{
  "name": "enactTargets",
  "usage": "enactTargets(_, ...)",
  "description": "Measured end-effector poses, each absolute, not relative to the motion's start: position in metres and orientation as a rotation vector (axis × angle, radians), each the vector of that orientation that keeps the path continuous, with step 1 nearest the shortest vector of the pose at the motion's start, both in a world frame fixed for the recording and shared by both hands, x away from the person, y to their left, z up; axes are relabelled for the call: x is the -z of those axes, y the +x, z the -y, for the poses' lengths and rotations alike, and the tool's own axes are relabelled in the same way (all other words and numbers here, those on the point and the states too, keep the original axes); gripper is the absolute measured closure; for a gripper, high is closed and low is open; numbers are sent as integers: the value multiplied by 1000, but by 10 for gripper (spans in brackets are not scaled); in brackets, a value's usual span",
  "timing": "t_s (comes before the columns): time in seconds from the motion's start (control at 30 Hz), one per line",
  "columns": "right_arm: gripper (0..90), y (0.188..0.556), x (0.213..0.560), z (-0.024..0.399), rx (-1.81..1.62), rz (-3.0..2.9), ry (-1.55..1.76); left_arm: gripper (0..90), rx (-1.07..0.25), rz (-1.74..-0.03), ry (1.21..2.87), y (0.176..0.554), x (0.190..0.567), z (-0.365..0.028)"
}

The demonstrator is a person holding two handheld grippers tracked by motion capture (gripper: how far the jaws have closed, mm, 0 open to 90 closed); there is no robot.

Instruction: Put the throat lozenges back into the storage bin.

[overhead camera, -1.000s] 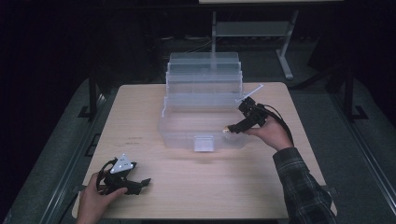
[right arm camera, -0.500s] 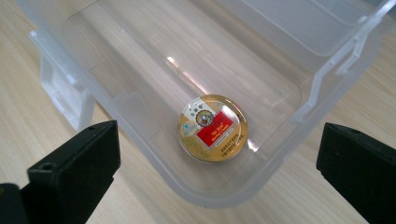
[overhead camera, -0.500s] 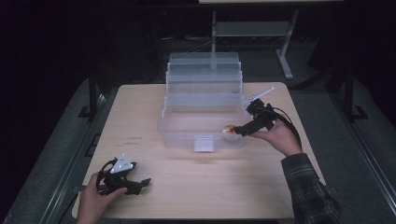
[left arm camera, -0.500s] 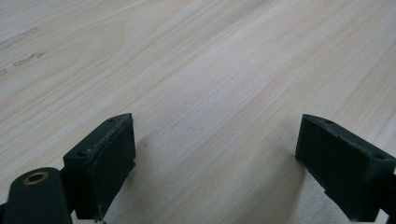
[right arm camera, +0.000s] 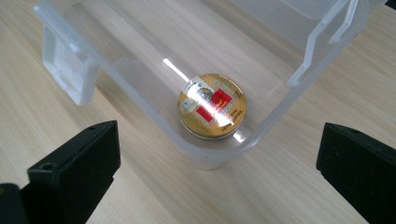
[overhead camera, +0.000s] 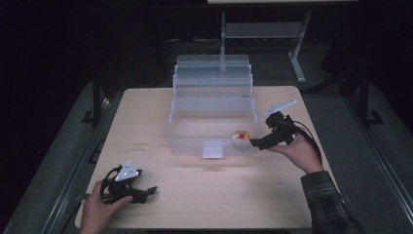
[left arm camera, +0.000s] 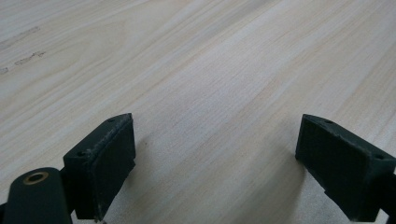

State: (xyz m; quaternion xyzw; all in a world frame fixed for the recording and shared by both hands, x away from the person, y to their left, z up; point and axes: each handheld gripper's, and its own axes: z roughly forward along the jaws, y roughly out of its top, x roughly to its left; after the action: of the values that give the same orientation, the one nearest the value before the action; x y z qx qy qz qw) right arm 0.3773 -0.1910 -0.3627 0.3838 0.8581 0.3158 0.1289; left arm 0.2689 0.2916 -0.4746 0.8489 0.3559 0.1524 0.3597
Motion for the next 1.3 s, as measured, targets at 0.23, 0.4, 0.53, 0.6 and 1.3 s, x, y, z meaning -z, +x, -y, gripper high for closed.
enactTargets(0.23, 0, 366, 368, 198, -938, -2481, 1115, 112, -393, -918, 2188, 269, 475, -292)
enactTargets(0.4, 0, 357, 376, 203, -946, -2462, 1123, 112, -393, -918, 2188, 269, 475, -292)
enactTargets(0.53, 0, 351, 383, 207, -958, -2447, 1138, 112, -393, -918, 2189, 269, 475, -292)
enactTargets(0.6, 0, 347, 386, 210, -965, -2433, 1153, 112, -393, -918, 2189, 269, 475, -292)
enactTargets(1.3, 0, 307, 426, 229, -1000, -2348, 1223, 112, -393, -917, 2191, 269, 474, -292)
